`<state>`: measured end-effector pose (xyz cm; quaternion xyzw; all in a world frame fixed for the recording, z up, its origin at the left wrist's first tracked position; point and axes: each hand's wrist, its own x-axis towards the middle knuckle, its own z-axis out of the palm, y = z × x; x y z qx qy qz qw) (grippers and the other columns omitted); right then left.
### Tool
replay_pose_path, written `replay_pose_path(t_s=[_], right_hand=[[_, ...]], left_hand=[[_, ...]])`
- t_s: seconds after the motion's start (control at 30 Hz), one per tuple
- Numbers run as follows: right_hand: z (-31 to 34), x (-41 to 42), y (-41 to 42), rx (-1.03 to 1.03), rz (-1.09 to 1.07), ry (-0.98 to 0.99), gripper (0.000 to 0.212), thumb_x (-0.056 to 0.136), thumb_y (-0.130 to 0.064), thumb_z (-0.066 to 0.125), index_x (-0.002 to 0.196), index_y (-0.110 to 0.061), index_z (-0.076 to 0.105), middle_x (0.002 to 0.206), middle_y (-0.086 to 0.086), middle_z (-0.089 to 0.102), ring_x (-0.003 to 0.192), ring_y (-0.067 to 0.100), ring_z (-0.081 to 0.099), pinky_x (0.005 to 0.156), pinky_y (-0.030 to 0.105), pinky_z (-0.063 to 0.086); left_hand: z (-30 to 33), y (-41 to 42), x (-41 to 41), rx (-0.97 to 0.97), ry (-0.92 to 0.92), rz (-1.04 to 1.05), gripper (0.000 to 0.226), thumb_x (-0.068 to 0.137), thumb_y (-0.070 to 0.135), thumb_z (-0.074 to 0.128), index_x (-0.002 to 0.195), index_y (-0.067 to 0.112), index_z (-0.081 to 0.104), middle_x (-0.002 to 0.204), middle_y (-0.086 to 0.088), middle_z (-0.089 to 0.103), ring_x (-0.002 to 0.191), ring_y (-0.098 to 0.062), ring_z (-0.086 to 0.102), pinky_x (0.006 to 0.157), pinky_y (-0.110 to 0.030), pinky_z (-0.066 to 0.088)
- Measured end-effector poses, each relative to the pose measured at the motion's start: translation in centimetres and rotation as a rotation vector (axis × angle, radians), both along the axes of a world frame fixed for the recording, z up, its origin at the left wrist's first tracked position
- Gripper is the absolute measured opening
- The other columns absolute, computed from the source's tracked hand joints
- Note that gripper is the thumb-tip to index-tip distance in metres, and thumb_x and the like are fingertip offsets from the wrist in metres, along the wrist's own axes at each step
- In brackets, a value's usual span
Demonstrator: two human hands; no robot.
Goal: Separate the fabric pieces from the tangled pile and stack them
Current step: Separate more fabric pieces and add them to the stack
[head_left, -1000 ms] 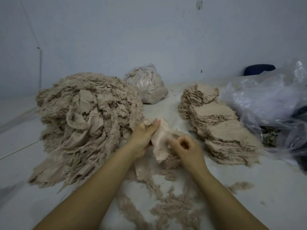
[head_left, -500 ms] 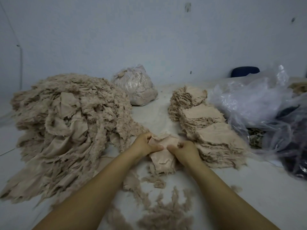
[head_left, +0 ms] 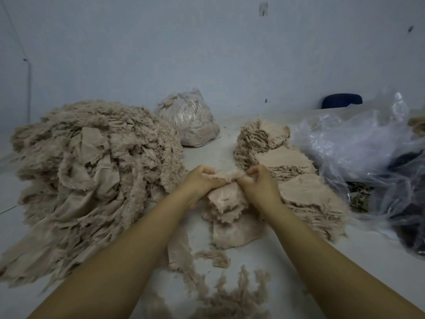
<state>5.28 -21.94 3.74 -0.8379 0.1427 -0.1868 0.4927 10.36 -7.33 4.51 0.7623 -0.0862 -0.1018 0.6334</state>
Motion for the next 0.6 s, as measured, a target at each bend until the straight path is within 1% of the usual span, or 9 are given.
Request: replay_pose_path(t_s=[0.1,0.17,0.23,0.27,0.33,0.4,0.47,0.53,0.6], right_hand=[[-1.7,-0.6,-0.3,-0.173,0.077,0.170,0.039,0.088,-0.017,0.062,0.125,-0.014,0.049,0.129,0.011,0.051,0.116,0.028,0.051,0.095,0.034,0.043],[-2.4,-1.0,-0.2,-0.262,0.086,0.195,0.045,0.092,-0.018,0.057,0.135,-0.012,0.043,0.140,0.013,0.042,0.126,0.030,0.044,0.104,0.038,0.039],[-2.6,-1.1,0.0,-0.310,0.107,0.242,0.054,0.095,-0.026,0.054,0.142,-0.009,0.034,0.144,0.016,0.039,0.131,0.033,0.040,0.107,0.040,0.036],[-2.6,-1.1,0.2,-0.307,0.126,0.273,0.059,0.096,-0.030,0.053,0.145,-0.007,0.030,0.144,0.017,0.040,0.131,0.034,0.041,0.106,0.040,0.037],[-2.6,-1.3,0.6,-0.244,0.169,0.321,0.062,0.096,-0.033,0.052,0.147,-0.008,0.025,0.143,0.016,0.043,0.128,0.033,0.045,0.101,0.037,0.040],[-2.6,-1.6,0.9,-0.159,0.224,0.321,0.060,0.096,-0.029,0.053,0.148,-0.013,0.025,0.143,0.013,0.044,0.125,0.030,0.047,0.096,0.033,0.041],[-2.7,-1.9,0.9,-0.077,0.249,0.284,0.062,0.095,-0.027,0.055,0.148,-0.018,0.025,0.143,0.010,0.044,0.123,0.027,0.049,0.097,0.034,0.043],[-2.6,-2.3,0.5,-0.025,0.249,0.267,0.070,0.092,-0.032,0.061,0.150,-0.019,0.022,0.140,0.007,0.046,0.120,0.025,0.050,0.095,0.033,0.044],[-2.8,-2.6,0.1,0.003,0.256,0.322,0.085,0.084,-0.035,0.071,0.150,-0.020,0.019,0.135,0.008,0.049,0.117,0.025,0.052,0.091,0.032,0.045]], left_hand=[[-1.8,0.4,0.7,0.237,-0.012,0.040,0.047,0.084,0.033,0.069,0.120,0.006,0.057,0.109,-0.010,0.063,0.087,-0.019,0.062,0.074,-0.027,0.051],[-2.4,1.1,1.2,0.279,-0.042,0.147,0.049,0.089,0.038,0.062,0.123,0.005,0.053,0.118,-0.011,0.058,0.095,-0.023,0.059,0.080,-0.030,0.048],[-2.7,1.5,1.3,0.333,0.006,0.157,0.049,0.087,0.043,0.062,0.121,0.010,0.048,0.119,-0.008,0.052,0.099,-0.024,0.055,0.084,-0.031,0.045],[-2.7,1.4,1.1,0.305,0.058,0.136,0.055,0.085,0.042,0.066,0.125,0.011,0.045,0.119,-0.007,0.052,0.095,-0.022,0.056,0.079,-0.028,0.046],[-2.6,0.8,0.5,0.143,0.208,0.106,0.067,0.079,0.029,0.076,0.132,0.013,0.037,0.125,-0.008,0.054,0.084,-0.018,0.058,0.060,-0.026,0.051],[-2.7,0.2,0.3,0.031,0.328,0.091,0.085,0.073,0.012,0.081,0.140,0.009,0.029,0.128,-0.017,0.055,0.082,-0.023,0.063,0.047,-0.028,0.052],[-2.9,0.0,0.5,-0.016,0.403,0.088,0.073,0.072,0.004,0.079,0.134,0.005,0.040,0.117,-0.019,0.062,0.082,-0.029,0.067,0.048,-0.033,0.055],[-3.0,0.2,0.5,-0.062,0.482,0.091,0.037,0.079,0.005,0.072,0.113,0.001,0.058,0.088,-0.016,0.070,0.069,-0.027,0.067,0.045,-0.032,0.055],[-3.1,0.7,0.6,-0.153,0.534,0.080,0.005,0.085,0.002,0.063,0.090,0.000,0.063,0.067,-0.013,0.069,0.061,-0.026,0.065,0.045,-0.035,0.055]])
